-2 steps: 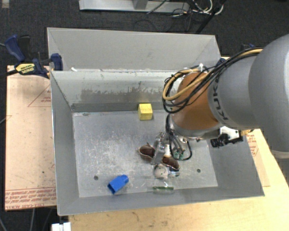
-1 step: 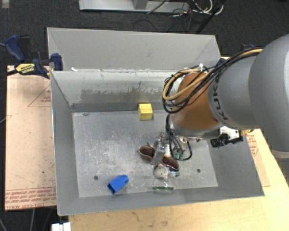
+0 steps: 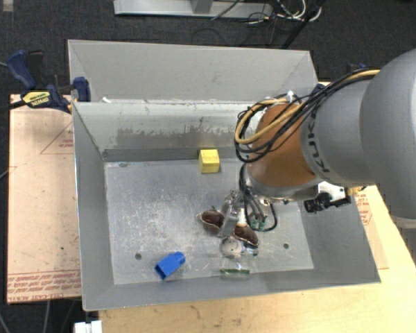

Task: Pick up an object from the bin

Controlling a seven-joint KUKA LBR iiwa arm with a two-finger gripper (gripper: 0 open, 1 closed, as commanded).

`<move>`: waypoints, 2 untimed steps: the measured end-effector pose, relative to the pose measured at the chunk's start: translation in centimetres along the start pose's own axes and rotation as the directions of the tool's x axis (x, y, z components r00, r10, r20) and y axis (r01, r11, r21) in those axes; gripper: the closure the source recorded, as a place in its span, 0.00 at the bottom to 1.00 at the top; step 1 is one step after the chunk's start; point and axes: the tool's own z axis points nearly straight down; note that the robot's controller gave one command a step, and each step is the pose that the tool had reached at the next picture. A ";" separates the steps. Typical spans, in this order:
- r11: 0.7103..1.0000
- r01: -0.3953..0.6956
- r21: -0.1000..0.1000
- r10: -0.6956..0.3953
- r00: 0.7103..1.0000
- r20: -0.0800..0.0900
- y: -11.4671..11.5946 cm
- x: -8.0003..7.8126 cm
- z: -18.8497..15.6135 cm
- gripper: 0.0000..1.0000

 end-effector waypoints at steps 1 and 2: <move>1.000 0.000 0.000 0.000 1.000 -0.001 0.0 0.0 -1.2 1.00; 1.000 0.002 0.001 -0.002 1.000 -0.003 0.0 0.1 -2.6 1.00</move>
Offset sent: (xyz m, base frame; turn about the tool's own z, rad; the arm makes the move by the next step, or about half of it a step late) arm 0.0000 0.0001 0.0699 0.0000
